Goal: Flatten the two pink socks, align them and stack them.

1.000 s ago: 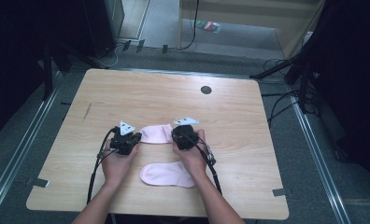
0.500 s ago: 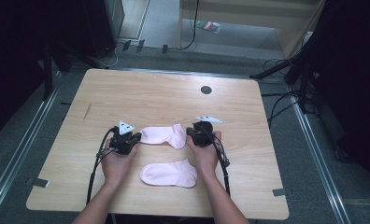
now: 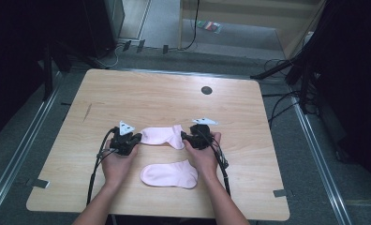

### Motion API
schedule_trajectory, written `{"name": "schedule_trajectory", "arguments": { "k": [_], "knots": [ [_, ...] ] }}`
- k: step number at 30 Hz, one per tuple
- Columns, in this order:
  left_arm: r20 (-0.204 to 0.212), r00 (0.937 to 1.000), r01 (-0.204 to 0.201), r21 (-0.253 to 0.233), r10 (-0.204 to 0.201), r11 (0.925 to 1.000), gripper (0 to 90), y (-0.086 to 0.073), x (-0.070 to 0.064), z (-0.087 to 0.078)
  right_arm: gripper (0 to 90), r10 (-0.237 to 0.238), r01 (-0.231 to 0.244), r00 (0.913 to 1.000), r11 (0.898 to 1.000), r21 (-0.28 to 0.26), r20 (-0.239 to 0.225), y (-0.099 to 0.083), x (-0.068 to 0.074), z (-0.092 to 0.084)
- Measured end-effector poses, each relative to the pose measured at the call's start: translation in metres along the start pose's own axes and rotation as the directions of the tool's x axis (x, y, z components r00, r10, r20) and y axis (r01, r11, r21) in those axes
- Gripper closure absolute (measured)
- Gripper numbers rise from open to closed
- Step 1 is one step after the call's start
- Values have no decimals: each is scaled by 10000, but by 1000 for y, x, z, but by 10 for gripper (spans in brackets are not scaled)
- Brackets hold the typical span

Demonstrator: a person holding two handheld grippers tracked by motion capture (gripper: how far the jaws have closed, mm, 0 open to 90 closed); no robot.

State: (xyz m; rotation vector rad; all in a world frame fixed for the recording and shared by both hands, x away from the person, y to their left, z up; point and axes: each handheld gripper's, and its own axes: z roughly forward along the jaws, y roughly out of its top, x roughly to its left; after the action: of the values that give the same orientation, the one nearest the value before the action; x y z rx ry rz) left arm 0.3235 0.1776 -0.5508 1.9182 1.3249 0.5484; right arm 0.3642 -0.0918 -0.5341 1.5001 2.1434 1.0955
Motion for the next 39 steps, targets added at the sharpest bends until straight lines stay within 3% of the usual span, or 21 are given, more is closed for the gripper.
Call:
{"name": "schedule_trajectory", "arguments": {
  "k": [1,3,7,8,11,15,16,18,19,21,22,24,25,26,27,30,33,35,36,37,39],
  "knots": [
    [-49,10000,-16,-39,16,10000,900,0,-1,0,473,-115,112,9996,9999,126,239,-2,1,2],
    [-39,10000,-56,-19,55,10000,900,0,-1,0,514,-607,595,9969,9979,253,502,-4,4,5],
    [-59,10000,-24,-37,24,10000,900,0,-1,0,718,-1089,1080,9935,9938,277,332,-5,8,7],
    [-59,10000,-24,-37,24,10000,900,0,-1,0,718,-1089,1080,9935,9938,277,332,-5,8,7],
    [-13,10000,11,-8,-11,10000,900,0,0,0,844,-1365,1360,9906,9899,401,94,-6,8,6],
    [23,10000,66,-30,-66,10000,900,0,1,0,872,-1002,995,9949,9938,496,114,-4,-4,3],
    [4,10000,22,-13,-22,10000,900,0,0,0,876,-671,660,9975,9968,454,223,-5,-17,-1],
    [-23,10000,19,-17,-19,10000,900,0,0,0,877,-550,537,9980,9976,437,298,-5,-21,-2],
    [-68,10000,-27,-31,26,10000,900,0,-1,1,874,-238,233,9996,9990,394,144,-6,-30,-5],
    [50,10000,22,-3,-22,10000,900,0,0,0,851,-274,289,9990,9987,422,-349,-7,-29,-6],
    [164,9999,54,-11,-54,10000,897,0,1,0,784,-299,315,9974,9992,230,-657,-7,-27,-7],
    [636,9977,271,-273,-253,9993,756,0,4,-1,658,-348,327,9966,9991,-282,-747,-5,-24,-12],
    [1001,9945,381,-605,-319,9974,694,-2,6,-4,626,-139,91,9956,9986,-520,-923,-3,-25,-15],
    [1001,9945,381,-605,-319,9974,664,-2,6,-4,621,87,-154,9951,9976,-680,-982,-1,-25,-18],
    [1523,9864,834,-1383,-620,9869,635,-6,11,-10,623,291,-361,9957,9962,-796,-876,0,-26,-21],
    [1675,9790,1431,-1592,-1161,9768,642,-7,17,-14,616,675,-703,9964,9961,-537,-520,0,-27,-22],
    [1442,9844,1219,-1439,-1011,9821,657,-3,15,-10,595,733,-741,9958,9972,-132,-543,-3,-26,-18],
    [1209,9908,781,-1423,-610,9867,654,-1,11,-7,580,554,-555,9976,9985,-1,-423,-7,-23,-15],
    [1209,9908,781,-1423,-610,9867,643,-1,11,-7,580,554,-555,9976,9985,-1,-423,-7,-23,-15],
    [997,9949,261,-1347,-126,9905,635,1,7,-3,559,329,-327,9987,9994,61,-388,-10,-20,-11],
    [950,9955,107,-1229,10,9924,635,2,5,-2,557,287,-285,9987,9996,41,-426,-11,-18,-10]
  ]
}}
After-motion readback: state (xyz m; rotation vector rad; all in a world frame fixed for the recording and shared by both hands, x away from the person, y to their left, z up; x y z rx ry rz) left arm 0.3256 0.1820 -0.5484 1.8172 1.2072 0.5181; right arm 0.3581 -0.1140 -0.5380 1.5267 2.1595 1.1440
